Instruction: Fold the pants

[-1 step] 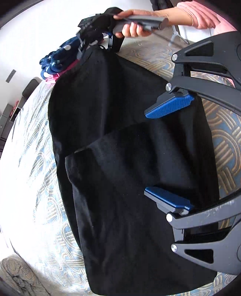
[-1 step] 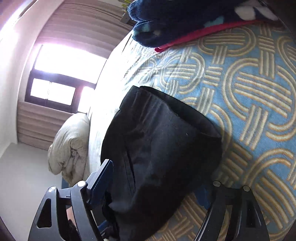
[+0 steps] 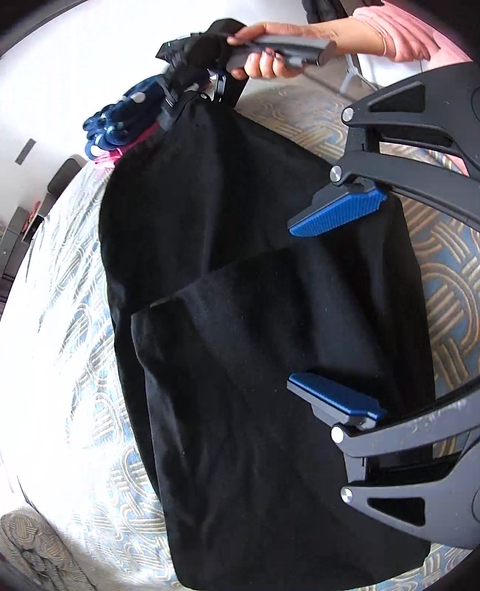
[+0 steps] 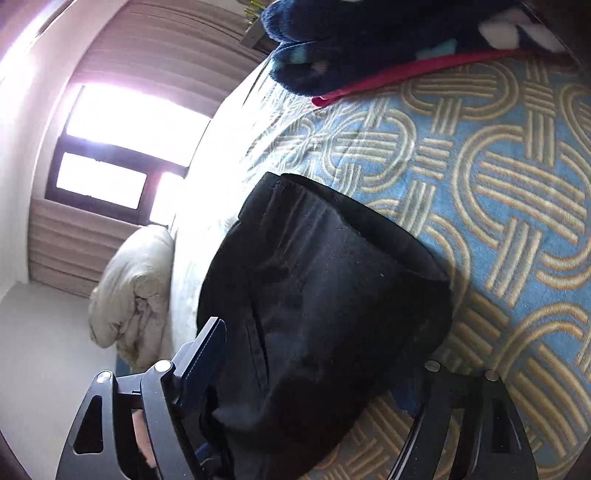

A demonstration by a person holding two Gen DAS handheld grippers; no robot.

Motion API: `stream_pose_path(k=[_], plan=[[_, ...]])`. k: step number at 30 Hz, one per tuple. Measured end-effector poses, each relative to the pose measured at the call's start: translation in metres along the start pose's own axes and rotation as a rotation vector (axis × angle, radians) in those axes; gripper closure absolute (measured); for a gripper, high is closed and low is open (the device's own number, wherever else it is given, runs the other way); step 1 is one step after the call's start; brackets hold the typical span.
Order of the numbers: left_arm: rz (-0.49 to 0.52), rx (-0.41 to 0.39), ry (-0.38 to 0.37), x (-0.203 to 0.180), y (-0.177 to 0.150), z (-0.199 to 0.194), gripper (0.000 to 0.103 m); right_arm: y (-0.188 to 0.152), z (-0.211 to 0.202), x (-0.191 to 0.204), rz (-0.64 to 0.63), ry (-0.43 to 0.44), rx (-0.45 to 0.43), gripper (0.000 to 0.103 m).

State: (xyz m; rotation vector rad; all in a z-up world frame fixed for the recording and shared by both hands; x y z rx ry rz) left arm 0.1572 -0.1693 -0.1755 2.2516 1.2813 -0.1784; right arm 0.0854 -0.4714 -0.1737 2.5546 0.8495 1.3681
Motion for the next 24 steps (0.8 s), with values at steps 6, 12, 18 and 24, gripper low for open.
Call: stream_pose_path(k=[6, 12, 18, 24], plan=[[-0.102, -0.048, -0.057, 0.017, 0.003, -0.023, 0.027, 0.003, -0.007, 0.069, -0.311, -0.195, -0.079, 0.081], [-0.235, -0.140, -0.026, 0.067, 0.001, -0.061, 0.027, -0.047, 0.004, 0.201, -0.775, -0.173, -0.104, 0.081], [-0.385, -0.213, 0.025, 0.124, -0.014, -0.090, 0.027, -0.165, 0.063, 0.286, -1.135, -0.014, 0.058, 0.081], [-0.516, -0.246, -0.001, 0.162, -0.032, -0.105, 0.027, -0.275, 0.112, 0.288, -1.211, 0.147, 0.370, 0.081]])
Point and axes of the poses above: each gripper's, at about its wrist camera, not at the fingertips, and z roughly the way its jaws point, x to its left, y to its top, the point moved 10 cm from there along z, roughly the way its jaws point, and after that the axes turned 7 degrees about -z, right-handed, at the moved point
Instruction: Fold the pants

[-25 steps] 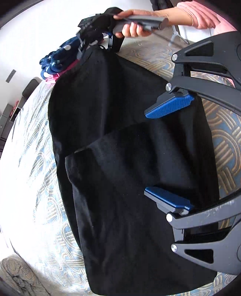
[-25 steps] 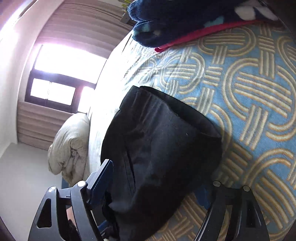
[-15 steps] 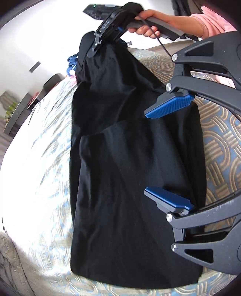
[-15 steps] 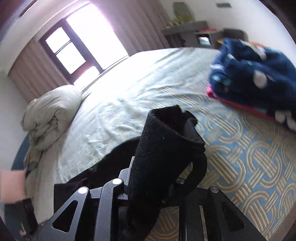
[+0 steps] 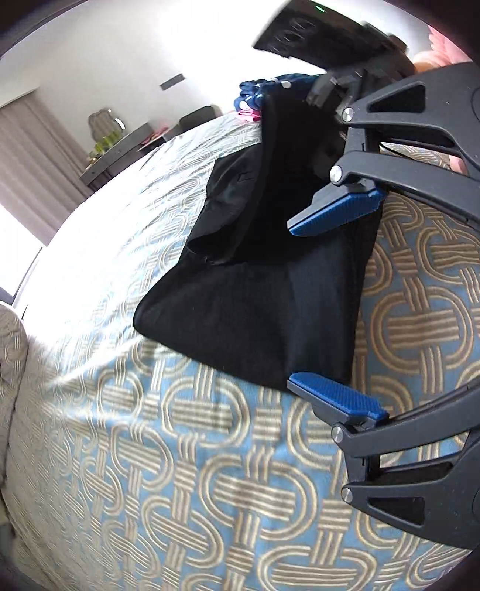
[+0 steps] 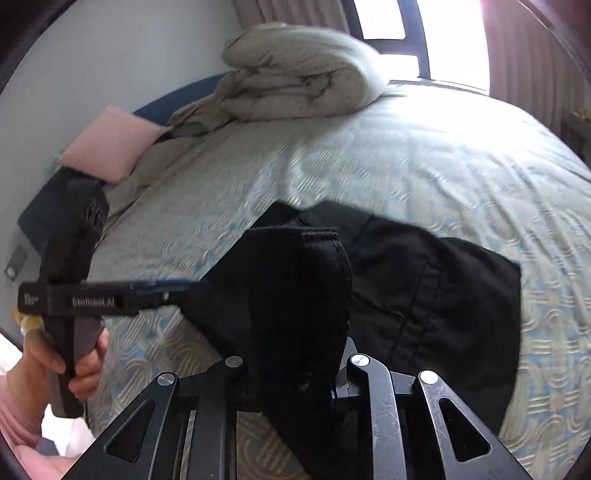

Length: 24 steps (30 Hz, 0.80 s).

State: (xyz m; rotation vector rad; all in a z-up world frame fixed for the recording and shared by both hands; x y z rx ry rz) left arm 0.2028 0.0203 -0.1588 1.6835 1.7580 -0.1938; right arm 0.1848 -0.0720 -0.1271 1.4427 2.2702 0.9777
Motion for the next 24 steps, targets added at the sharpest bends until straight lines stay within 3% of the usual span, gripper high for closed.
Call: stream_pose_path(k=[4, 9, 14, 17, 20, 24], plan=[[-0.035, 0.014, -0.060, 0.007, 0.002, -0.002, 0.027, -0.015, 0.021, 0.016, -0.070, -0.006, 0.059, 0.078], [-0.058, 0.046, -0.141, -0.010, -0.002, 0.007, 0.027, -0.019, 0.011, 0.003, -0.017, 0.038, 0.066, 0.078], [-0.098, 0.160, -0.270, -0.041, -0.012, 0.017, 0.026, -0.026, 0.013, 0.008, -0.009, 0.050, 0.069, 0.075], [-0.088, 0.230, -0.283, -0.056, -0.020, 0.034, 0.026, -0.026, 0.013, 0.015, 0.012, 0.086, 0.070, 0.062], [-0.082, 0.288, -0.300, -0.073, -0.028, 0.049, 0.026, -0.028, 0.013, 0.018, 0.015, 0.093, 0.065, 0.061], [-0.052, 0.300, -0.280, -0.088, -0.030, 0.062, 0.027, -0.030, 0.015, 0.019, 0.000, 0.081, 0.066, 0.061]])
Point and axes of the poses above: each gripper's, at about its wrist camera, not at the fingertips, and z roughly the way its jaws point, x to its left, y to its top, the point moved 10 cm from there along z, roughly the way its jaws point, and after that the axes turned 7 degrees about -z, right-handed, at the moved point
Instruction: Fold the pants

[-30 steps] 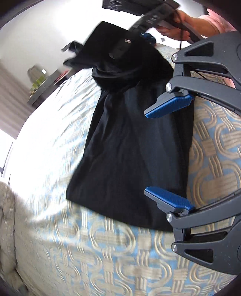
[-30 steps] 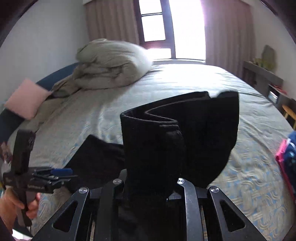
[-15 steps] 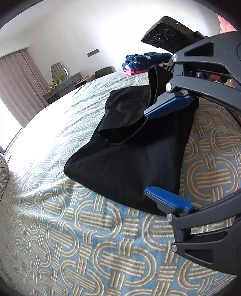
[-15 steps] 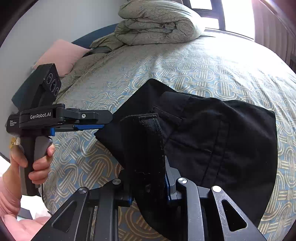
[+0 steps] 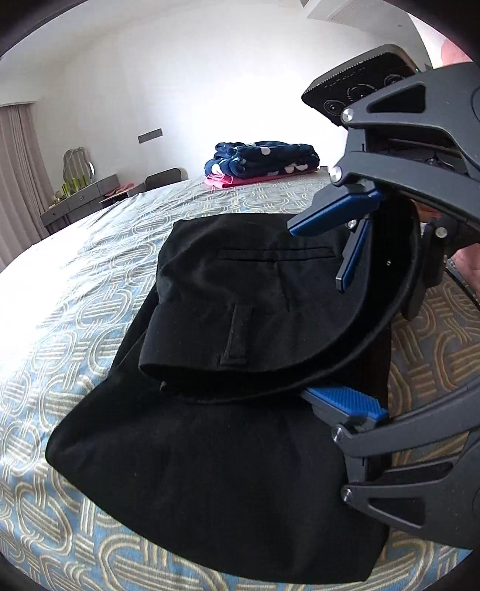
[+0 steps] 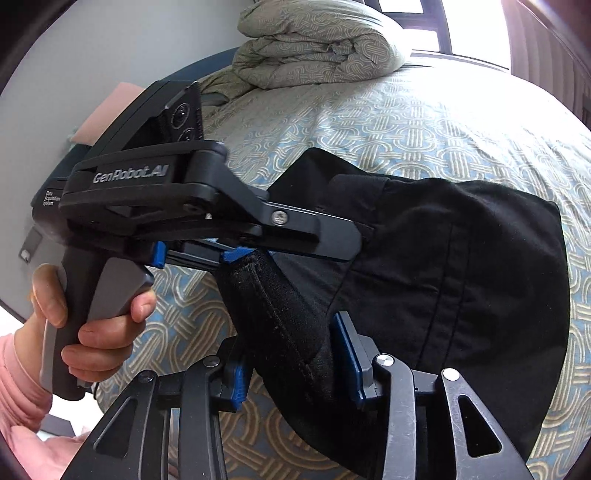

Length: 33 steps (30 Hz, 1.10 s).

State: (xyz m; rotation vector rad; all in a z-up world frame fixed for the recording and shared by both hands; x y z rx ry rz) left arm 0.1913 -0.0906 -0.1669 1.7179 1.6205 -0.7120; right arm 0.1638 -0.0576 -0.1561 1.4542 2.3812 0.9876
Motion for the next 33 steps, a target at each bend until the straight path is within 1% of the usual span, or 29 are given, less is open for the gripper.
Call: stream_pose_path(k=[1, 2, 3, 4, 5, 6, 8, 11, 14, 16, 18, 20, 21, 22, 24, 25, 28, 29, 31, 32, 33], plan=[[0.016, -0.001, 0.009, -0.003, -0.001, 0.002, 0.033, 0.000, 0.000, 0.000, 0.002, 0.001, -0.001, 0.061], [0.031, -0.004, 0.029, -0.006, 0.000, 0.005, 0.045, 0.001, -0.001, 0.000, 0.004, 0.005, -0.001, 0.061], [0.048, -0.009, 0.065, -0.007, 0.001, 0.007, 0.052, 0.001, -0.002, 0.000, 0.004, 0.006, -0.004, 0.061], [0.071, -0.013, 0.125, -0.002, 0.002, 0.008, 0.068, 0.002, -0.003, 0.000, 0.002, 0.007, -0.005, 0.061], [0.082, -0.017, 0.160, 0.001, 0.003, 0.008, 0.079, 0.001, -0.005, -0.001, -0.002, 0.006, -0.003, 0.059], [0.080, -0.015, 0.159, 0.004, 0.004, 0.006, 0.079, 0.001, -0.007, -0.001, -0.004, 0.011, 0.000, 0.057], [0.061, -0.026, 0.124, 0.001, 0.005, 0.002, 0.082, 0.001, -0.013, -0.002, -0.001, 0.026, 0.006, 0.054], [0.095, -0.053, 0.119, -0.009, 0.006, -0.004, 0.084, 0.003, -0.029, -0.003, 0.008, 0.043, -0.002, 0.051], [0.156, -0.073, 0.128, -0.028, 0.009, -0.013, 0.086, 0.006, -0.056, -0.010, 0.023, 0.058, -0.048, 0.044], [0.203, -0.090, 0.111, -0.044, 0.011, -0.022, 0.087, 0.008, -0.076, -0.018, 0.043, 0.059, -0.085, 0.041], [0.244, -0.112, 0.098, -0.058, 0.015, -0.031, 0.089, 0.010, -0.097, -0.032, 0.083, 0.053, -0.129, 0.039], [0.274, -0.154, 0.117, -0.061, 0.025, -0.049, 0.091, 0.011, -0.116, -0.055, 0.152, 0.031, -0.174, 0.036], [0.281, -0.174, 0.131, -0.058, 0.030, -0.058, 0.093, 0.010, -0.123, -0.066, 0.190, 0.023, -0.189, 0.035], [0.294, -0.205, 0.164, -0.050, 0.039, -0.072, 0.098, 0.008, -0.129, -0.078, 0.238, 0.014, -0.202, 0.035], [0.306, -0.274, 0.238, -0.032, 0.054, -0.096, 0.100, 0.000, -0.136, -0.105, 0.344, -0.005, -0.217, 0.034], [0.296, -0.291, 0.262, -0.021, 0.061, -0.108, 0.100, -0.004, -0.137, -0.115, 0.390, -0.014, -0.218, 0.034], [0.203, -0.299, 0.267, 0.018, 0.074, -0.129, 0.100, -0.015, -0.132, -0.136, 0.501, -0.008, -0.208, 0.034], [0.171, -0.292, 0.264, 0.027, 0.074, -0.131, 0.100, -0.020, -0.126, -0.139, 0.528, -0.001, -0.194, 0.034], [0.130, -0.259, 0.235, 0.036, 0.066, -0.120, 0.099, -0.024, -0.117, -0.137, 0.547, 0.013, -0.168, 0.034], [0.124, -0.236, 0.225, 0.036, 0.061, -0.112, 0.092, -0.025, -0.112, -0.138, 0.552, 0.017, -0.153, 0.034], [0.126, -0.189, 0.213, 0.035, 0.054, -0.099, 0.085, -0.024, -0.105, -0.140, 0.552, 0.017, -0.140, 0.034]])
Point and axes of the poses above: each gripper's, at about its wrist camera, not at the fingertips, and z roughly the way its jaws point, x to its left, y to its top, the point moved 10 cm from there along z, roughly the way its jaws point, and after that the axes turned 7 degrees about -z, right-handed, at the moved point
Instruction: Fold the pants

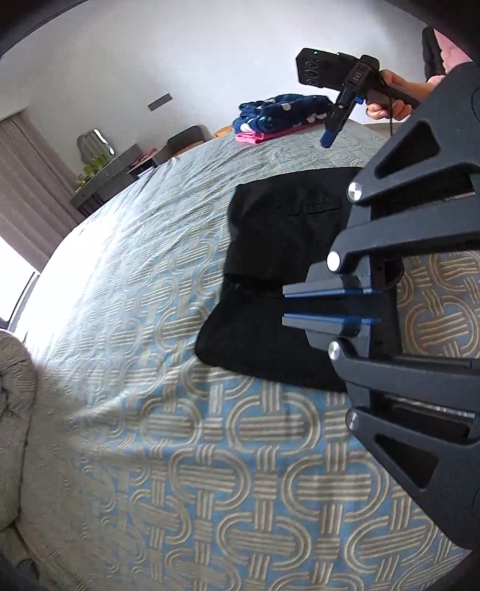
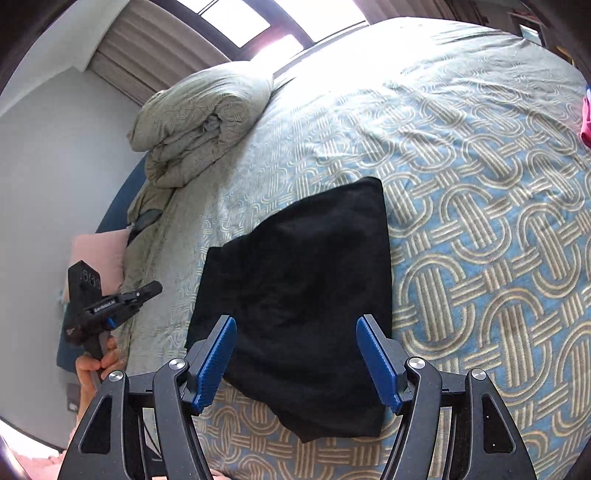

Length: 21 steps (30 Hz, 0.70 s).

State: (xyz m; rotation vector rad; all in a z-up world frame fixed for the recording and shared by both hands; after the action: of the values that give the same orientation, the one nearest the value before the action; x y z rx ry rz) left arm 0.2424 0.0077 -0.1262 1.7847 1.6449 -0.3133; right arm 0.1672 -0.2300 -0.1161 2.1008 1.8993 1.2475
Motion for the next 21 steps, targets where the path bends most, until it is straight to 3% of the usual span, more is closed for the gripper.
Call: stream_pose_path(k=[2, 3, 4, 8, 12, 13, 16, 19, 21], plan=[[0.023, 0.044, 0.001, -0.019, -0.017, 0.022, 0.038, 0.000, 0.008, 0.000, -0.007, -0.005, 0.019, 0.034], [0.040, 0.069, -0.002, -0.027, -0.025, 0.031, 0.029, 0.001, 0.010, 0.000, -0.011, -0.007, 0.024, 0.034], [0.066, 0.103, -0.013, -0.034, -0.033, 0.041, 0.026, -0.005, 0.011, 0.002, -0.017, -0.009, 0.026, 0.034], [0.098, 0.215, -0.018, -0.047, -0.055, 0.081, 0.026, -0.004, 0.008, 0.002, -0.023, -0.012, 0.015, 0.034], [0.061, 0.238, -0.032, -0.046, -0.056, 0.102, 0.026, -0.012, 0.004, -0.006, 0.002, -0.013, 0.013, 0.034], [0.059, 0.227, -0.050, -0.048, -0.053, 0.099, 0.028, -0.014, 0.003, -0.010, 0.009, -0.019, 0.014, 0.034], [0.039, 0.218, -0.089, -0.047, -0.050, 0.095, 0.082, -0.019, 0.001, -0.023, 0.046, -0.032, 0.017, 0.034], [-0.020, 0.182, -0.149, -0.051, -0.045, 0.084, 0.088, -0.020, 0.001, -0.035, 0.099, -0.034, 0.019, 0.034], [0.014, 0.155, -0.125, -0.056, -0.045, 0.079, 0.088, -0.019, 0.001, -0.038, 0.121, -0.025, 0.013, 0.034]])
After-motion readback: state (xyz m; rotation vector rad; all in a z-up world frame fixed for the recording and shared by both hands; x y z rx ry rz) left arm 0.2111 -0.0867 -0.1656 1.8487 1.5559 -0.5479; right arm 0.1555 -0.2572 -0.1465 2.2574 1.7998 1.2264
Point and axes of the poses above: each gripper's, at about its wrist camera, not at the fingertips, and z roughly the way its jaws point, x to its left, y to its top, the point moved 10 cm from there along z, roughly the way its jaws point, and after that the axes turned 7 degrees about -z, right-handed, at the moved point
